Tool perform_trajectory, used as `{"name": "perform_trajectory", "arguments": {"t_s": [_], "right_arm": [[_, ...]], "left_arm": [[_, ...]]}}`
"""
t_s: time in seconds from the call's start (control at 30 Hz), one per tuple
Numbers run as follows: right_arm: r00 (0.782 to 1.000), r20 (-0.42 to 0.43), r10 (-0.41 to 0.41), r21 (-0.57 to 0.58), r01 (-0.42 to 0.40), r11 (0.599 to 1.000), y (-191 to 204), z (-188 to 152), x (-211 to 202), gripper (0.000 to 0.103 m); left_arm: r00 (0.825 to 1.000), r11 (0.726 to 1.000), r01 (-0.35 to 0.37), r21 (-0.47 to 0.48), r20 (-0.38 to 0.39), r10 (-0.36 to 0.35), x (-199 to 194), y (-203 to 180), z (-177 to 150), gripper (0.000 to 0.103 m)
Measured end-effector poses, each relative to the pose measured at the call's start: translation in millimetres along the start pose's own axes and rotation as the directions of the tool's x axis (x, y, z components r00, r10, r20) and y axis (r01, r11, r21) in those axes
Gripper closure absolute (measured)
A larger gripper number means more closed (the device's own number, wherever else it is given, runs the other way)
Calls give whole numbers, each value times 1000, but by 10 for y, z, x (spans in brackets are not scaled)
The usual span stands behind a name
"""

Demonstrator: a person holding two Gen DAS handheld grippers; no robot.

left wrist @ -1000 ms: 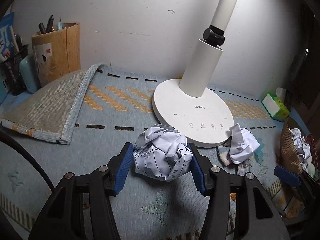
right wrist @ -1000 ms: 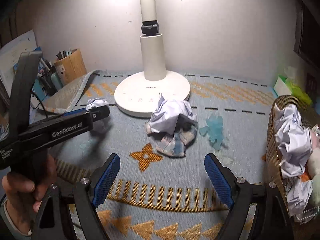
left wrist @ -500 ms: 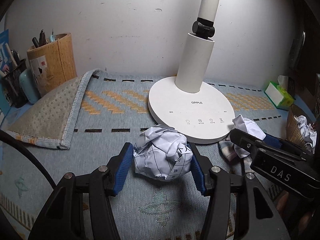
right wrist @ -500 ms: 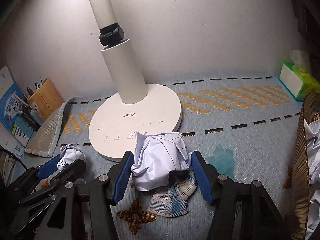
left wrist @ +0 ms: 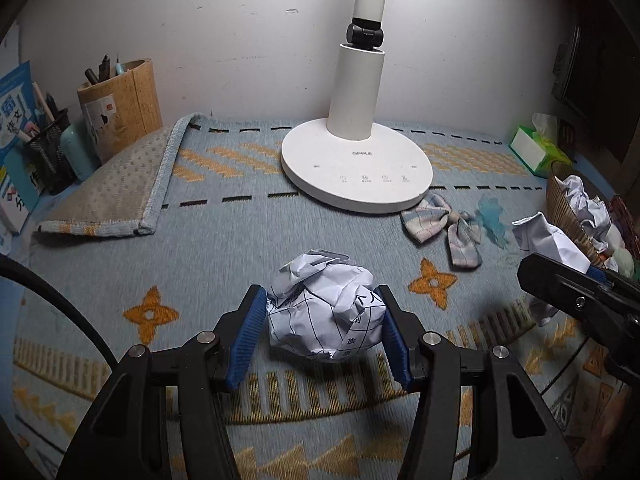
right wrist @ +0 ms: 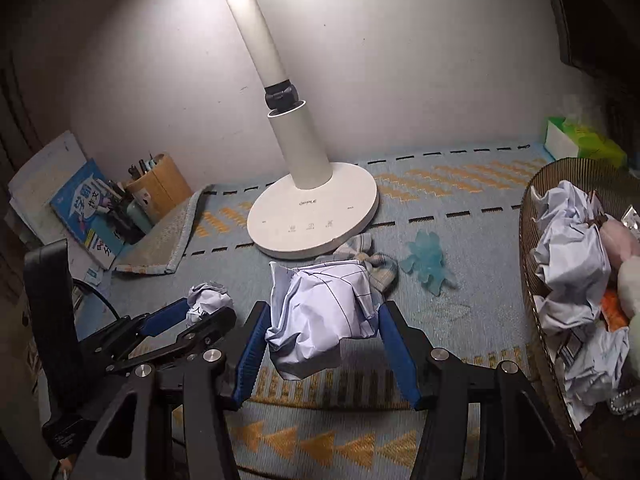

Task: Organize objects
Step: 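Grasp a crumpled paper ball with the left tool while the right tool grasps another, then carry both paper balls over the amber bowl and open both tools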

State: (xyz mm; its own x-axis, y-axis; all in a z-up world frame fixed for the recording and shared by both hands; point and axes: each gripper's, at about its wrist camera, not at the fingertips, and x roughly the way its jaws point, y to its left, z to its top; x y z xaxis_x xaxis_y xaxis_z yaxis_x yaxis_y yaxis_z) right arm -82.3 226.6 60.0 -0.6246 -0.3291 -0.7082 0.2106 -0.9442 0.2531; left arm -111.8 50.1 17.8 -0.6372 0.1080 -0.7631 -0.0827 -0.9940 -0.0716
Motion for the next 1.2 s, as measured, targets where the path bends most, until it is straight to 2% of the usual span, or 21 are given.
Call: {"name": "perform_trajectory", "arguments": {"t_s": [0.1, 0.17, 0.23, 0.3, 0.4, 0.47, 0.57, 0.67, 0.7, 0.73, 0.87, 1.0, 1.2], "right_arm": [[998, -44, 34, -58, -36, 998, 42, -305, -206, 48], [999, -33, -6, -128, 2, 992, 114, -517, -335, 48], [998, -24, -57, -186, 51, 981, 159, -718, -393, 48], [998, -31, -60, -190, 53, 980, 150, -859, -386, 48], [995, -65, -73, -159, 62, 985, 64, -958, -273, 48], [994, -77, -81, -144, 70, 987, 25, -948, -233, 48], [994, -86, -63, -127, 52, 990, -12, -941, -215, 46], [992, -95, -82, -139, 68, 988, 27, -937, -185, 36], [991, -96, -94, -143, 80, 987, 36, -939, -180, 27], [990, -98, -105, -142, 90, 986, 37, -947, -182, 23], [989, -104, -104, -133, 90, 987, 8, -936, -180, 23], [990, -102, -102, -129, 89, 988, 7, -934, -186, 23], [996, -62, -70, -96, 64, 993, -27, -925, -275, 23]], "left_arm": [[998, 999, 35, -24, -51, -36, -218, -33, -294, 50], [997, 999, 42, -24, -58, -43, -340, -64, -472, 50], [998, 1000, 19, -5, -58, -20, -414, -98, -605, 50], [1000, 1000, 3, 4, -29, -3, -471, -109, -672, 50], [1000, 1000, 18, -6, -9, -18, -480, -76, -702, 50], [999, 999, 40, -36, 30, -39, -485, -21, -742, 50], [998, 997, 60, -54, 31, -58, -469, 1, -741, 50], [999, 997, 52, -48, 14, -52, -425, -25, -744, 50], [999, 998, 46, -39, 10, -46, -415, -43, -744, 50], [999, 999, 37, -30, 10, -36, -416, -67, -757, 50], [1000, 1000, 20, -6, 12, -20, -422, -100, -774, 50], [1000, 999, 25, -21, -5, -25, -391, -62, -769, 50], [1000, 1000, 19, -19, -1, -19, -393, -65, -778, 50]]}}
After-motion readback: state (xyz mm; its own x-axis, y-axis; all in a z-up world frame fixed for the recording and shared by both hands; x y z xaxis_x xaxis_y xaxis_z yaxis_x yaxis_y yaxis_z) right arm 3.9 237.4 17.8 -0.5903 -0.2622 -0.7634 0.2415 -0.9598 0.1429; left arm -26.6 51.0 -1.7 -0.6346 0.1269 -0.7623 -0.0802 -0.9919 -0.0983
